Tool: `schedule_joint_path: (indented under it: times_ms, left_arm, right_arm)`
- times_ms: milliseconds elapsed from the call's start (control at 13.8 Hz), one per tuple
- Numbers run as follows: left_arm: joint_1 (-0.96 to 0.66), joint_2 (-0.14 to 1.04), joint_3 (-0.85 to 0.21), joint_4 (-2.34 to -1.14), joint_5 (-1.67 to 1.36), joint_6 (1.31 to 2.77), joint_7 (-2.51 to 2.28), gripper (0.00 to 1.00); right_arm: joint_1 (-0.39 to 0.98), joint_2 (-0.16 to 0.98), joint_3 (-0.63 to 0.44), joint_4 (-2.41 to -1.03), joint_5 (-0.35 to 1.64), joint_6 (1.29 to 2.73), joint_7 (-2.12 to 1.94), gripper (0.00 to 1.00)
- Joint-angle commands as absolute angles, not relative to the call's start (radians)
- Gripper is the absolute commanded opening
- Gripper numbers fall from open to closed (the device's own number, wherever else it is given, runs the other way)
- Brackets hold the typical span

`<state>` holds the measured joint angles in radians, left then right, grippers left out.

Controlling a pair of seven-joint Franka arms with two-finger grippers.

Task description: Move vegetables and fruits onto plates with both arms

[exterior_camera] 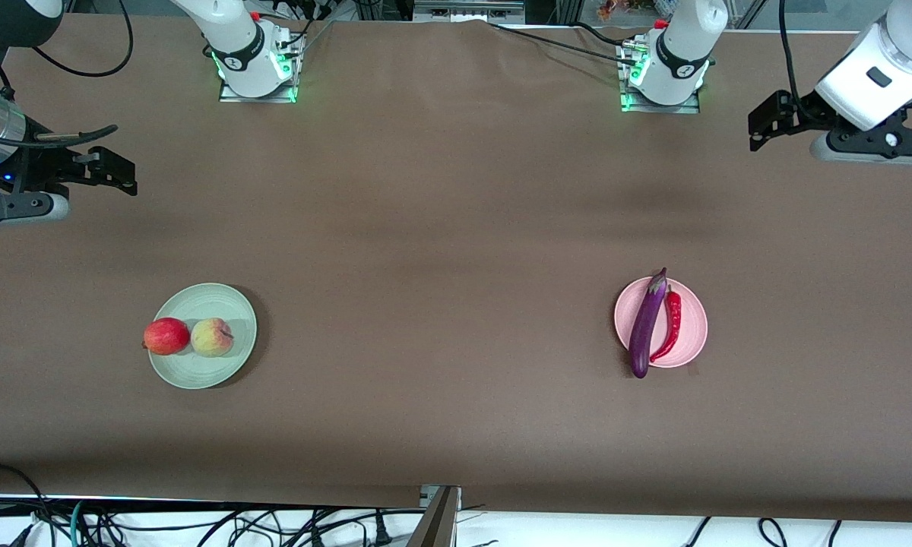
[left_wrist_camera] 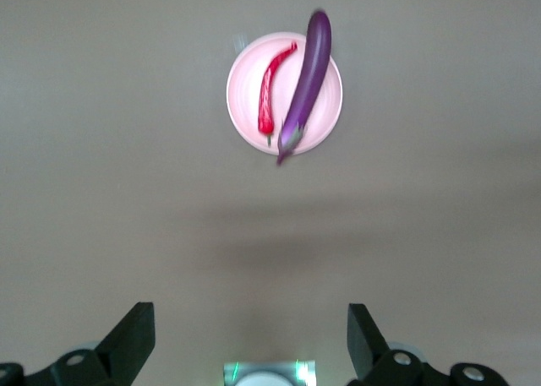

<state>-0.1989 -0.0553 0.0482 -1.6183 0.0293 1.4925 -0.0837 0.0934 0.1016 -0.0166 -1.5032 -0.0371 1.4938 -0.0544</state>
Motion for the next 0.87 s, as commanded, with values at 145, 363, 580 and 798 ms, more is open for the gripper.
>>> schedule_joint_path:
  times_ms: [145, 363, 580, 798]
  left_arm:
    - [-0.216, -0.078, 0.074, -1.674, 0.006, 1.592, -0.081, 1.0]
    - [-0.183, -0.09, 0.072, -1.674, -0.023, 1.575, -0.083, 1.0]
    - [-0.181, -0.092, 0.072, -1.672, -0.023, 1.575, -0.086, 1.0]
    - [-0.169, -0.083, 0.075, -1.649, -0.023, 1.578, -0.077, 1.0]
  right_arm:
    - [0.086, 0.107, -0.006, -1.488, -0.051, 1.493, -0.044, 1.0]
    - [0.086, 0.107, -0.006, -1.488, -0.051, 1.499, -0.046, 1.0]
    - [0.086, 0.107, -0.006, -1.488, -0.051, 1.497, -0.044, 1.0]
    - [0.086, 0.107, -0.006, -1.488, -0.051, 1.499, -0.044, 1.0]
